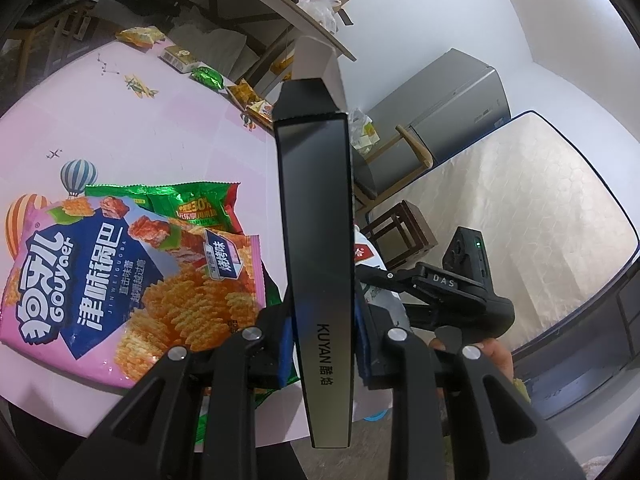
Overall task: Collect trash
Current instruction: 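Carry the drink bottle and charger box away from the table toward the wastebasket, then open both tools over the blue wastebasket to drop the bottle and box, then return both open tools from the wastebasket to the table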
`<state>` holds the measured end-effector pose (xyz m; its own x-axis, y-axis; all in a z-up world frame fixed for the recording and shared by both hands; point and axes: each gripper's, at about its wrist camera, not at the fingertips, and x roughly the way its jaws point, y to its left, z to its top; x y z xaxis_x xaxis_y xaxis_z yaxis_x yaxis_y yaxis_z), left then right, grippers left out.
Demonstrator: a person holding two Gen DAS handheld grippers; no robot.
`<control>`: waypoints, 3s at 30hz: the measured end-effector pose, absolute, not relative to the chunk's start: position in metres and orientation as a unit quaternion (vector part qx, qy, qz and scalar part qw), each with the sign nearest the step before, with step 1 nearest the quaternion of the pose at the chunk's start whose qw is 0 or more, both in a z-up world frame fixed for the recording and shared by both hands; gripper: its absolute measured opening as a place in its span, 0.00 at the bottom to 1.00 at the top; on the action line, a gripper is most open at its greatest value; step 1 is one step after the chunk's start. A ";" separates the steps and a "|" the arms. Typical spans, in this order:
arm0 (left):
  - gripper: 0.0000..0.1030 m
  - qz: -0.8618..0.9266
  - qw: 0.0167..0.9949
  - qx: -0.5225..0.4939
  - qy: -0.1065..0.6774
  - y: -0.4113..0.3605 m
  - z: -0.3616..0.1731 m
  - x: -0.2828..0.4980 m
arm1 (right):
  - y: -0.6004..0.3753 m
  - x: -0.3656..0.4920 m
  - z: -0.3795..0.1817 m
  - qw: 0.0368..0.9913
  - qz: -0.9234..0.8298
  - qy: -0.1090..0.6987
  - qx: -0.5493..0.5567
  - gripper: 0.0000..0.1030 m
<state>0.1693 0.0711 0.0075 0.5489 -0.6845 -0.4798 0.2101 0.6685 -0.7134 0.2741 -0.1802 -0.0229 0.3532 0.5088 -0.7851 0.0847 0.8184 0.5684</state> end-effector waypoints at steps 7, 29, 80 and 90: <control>0.23 -0.275 0.826 -0.307 0.384 0.075 0.009 0.167 | -0.180 0.272 -0.015 0.782 0.143 0.541 0.275 0.60; 0.23 -0.291 0.827 -0.310 0.368 0.085 0.013 0.163 | -0.171 0.267 -0.001 0.785 0.162 0.521 0.295 0.60; 0.74 -0.445 0.657 0.063 0.605 -0.448 -0.107 0.166 | -0.589 -0.017 -0.254 0.645 -0.206 0.333 0.656 0.79; 0.76 -0.454 0.689 0.024 0.564 -0.347 -0.059 0.158 | -0.553 -0.037 -0.217 0.692 -0.215 0.334 0.602 0.79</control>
